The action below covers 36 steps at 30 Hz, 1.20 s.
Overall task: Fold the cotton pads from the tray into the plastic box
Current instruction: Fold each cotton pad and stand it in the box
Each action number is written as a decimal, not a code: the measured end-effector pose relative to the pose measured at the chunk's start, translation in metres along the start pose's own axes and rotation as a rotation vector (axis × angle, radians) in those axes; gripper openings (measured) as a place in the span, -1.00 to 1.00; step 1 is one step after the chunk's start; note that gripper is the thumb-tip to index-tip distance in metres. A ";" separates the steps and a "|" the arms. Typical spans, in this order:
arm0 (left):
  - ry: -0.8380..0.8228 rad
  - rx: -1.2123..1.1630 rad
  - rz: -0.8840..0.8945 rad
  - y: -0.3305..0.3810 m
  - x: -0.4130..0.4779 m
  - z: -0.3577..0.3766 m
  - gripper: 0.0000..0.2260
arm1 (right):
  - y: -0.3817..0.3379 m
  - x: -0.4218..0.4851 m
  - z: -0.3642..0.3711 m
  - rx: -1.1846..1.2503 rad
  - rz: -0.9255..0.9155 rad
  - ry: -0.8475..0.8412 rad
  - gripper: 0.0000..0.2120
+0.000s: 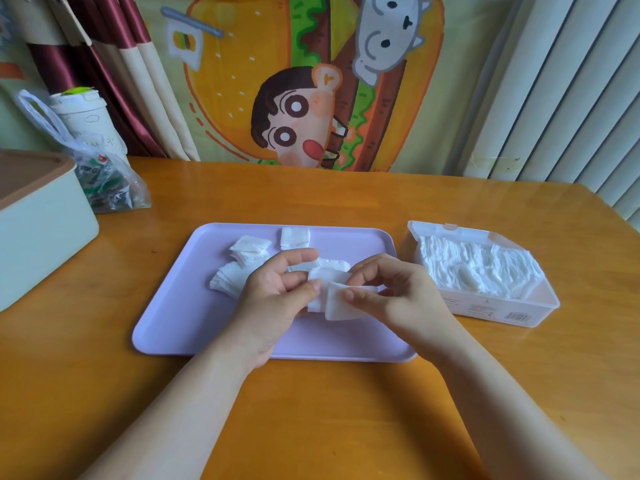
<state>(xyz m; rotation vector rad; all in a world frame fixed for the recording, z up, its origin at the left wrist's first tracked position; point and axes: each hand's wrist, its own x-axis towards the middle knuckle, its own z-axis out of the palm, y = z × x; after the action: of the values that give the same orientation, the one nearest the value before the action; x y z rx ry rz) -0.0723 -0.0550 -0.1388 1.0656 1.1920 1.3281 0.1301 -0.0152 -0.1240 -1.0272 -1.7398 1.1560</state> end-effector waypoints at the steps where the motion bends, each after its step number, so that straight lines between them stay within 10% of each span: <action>1: -0.001 0.002 -0.001 0.001 -0.001 0.001 -0.64 | 0.000 0.000 0.000 0.012 0.004 0.004 -0.90; 36: -0.125 0.019 -0.022 0.002 -0.004 0.001 -0.71 | 0.002 -0.001 0.014 -0.133 -0.032 0.106 -0.86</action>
<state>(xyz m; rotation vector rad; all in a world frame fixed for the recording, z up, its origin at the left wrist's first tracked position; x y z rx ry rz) -0.0710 -0.0589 -0.1362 1.1291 1.1223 1.2171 0.1182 -0.0194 -0.1298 -1.1156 -1.7613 0.9591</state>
